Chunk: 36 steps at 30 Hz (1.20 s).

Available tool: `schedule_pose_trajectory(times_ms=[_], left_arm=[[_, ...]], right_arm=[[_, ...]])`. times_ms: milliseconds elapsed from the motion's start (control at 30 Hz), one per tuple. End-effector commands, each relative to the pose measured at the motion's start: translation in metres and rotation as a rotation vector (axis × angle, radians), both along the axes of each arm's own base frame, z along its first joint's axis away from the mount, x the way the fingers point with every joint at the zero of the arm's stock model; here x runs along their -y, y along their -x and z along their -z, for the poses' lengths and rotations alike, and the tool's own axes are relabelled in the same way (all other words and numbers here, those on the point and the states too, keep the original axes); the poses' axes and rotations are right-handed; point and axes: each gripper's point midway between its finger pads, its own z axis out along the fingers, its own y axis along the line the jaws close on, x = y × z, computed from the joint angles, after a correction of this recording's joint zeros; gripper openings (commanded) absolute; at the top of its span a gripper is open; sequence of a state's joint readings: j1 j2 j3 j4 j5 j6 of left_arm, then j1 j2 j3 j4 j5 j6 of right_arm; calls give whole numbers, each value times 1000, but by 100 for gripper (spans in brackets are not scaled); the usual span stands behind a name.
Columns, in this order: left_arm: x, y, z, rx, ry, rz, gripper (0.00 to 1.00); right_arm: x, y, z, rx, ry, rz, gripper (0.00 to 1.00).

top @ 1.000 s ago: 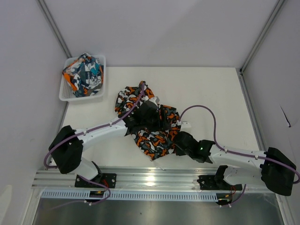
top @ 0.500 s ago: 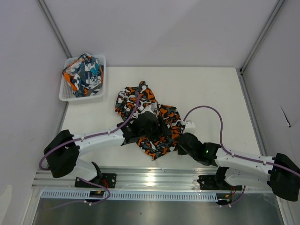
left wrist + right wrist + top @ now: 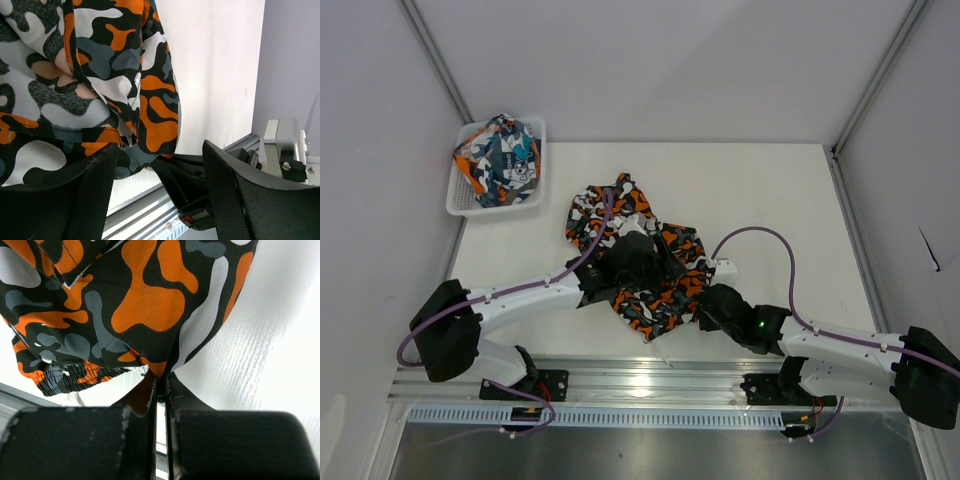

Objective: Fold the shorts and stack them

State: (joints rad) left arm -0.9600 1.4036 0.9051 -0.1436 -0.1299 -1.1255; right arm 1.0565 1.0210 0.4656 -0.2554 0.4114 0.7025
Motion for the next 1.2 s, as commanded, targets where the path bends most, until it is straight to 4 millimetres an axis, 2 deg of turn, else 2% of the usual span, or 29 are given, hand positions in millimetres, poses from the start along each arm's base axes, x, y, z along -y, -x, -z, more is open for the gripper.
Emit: schedule_pose_trajectory(times_ms=[0,133,200,233,333,400,433,567,667,700,767,833,1167], left_arm=[[1,-2,-23,45,34,-8,70],[3,1,-27,41,32,14,69],[-1,2,-27,48,15,14,69],[-2,1,-34,66,26,16,69],[-4,3,-33,73,23,17,70],[-5,1,-35,80,17,16,70],[-4,-1,-42,97,18,16,70],[-8,-4,-46,117,-2,7,70],[-3,-2,-36,96,-3,20,69],[-2,-1,-25,77,-17,25,69],[5,0,-21,63,7,37,68],[8,1,-7,37,-3,41,67],[22,-9,15,9,-22,31,60]], right_arm=[[-2,-7,-7,44,-13,14,0],[-1,-8,-5,44,-1,14,0],[-2,-8,-6,45,-3,12,0],[-3,-8,-5,44,-2,12,0],[-4,-8,-4,42,-1,10,0],[-5,-8,-4,42,-1,9,0],[-4,-9,-3,42,1,11,0],[-4,-9,-3,42,3,11,0],[-4,-9,-2,38,3,15,0],[-4,-9,-2,39,2,15,0],[-3,-9,-1,37,0,18,0],[-4,-8,-2,38,-2,17,0],[-2,-9,-5,47,-6,24,0]])
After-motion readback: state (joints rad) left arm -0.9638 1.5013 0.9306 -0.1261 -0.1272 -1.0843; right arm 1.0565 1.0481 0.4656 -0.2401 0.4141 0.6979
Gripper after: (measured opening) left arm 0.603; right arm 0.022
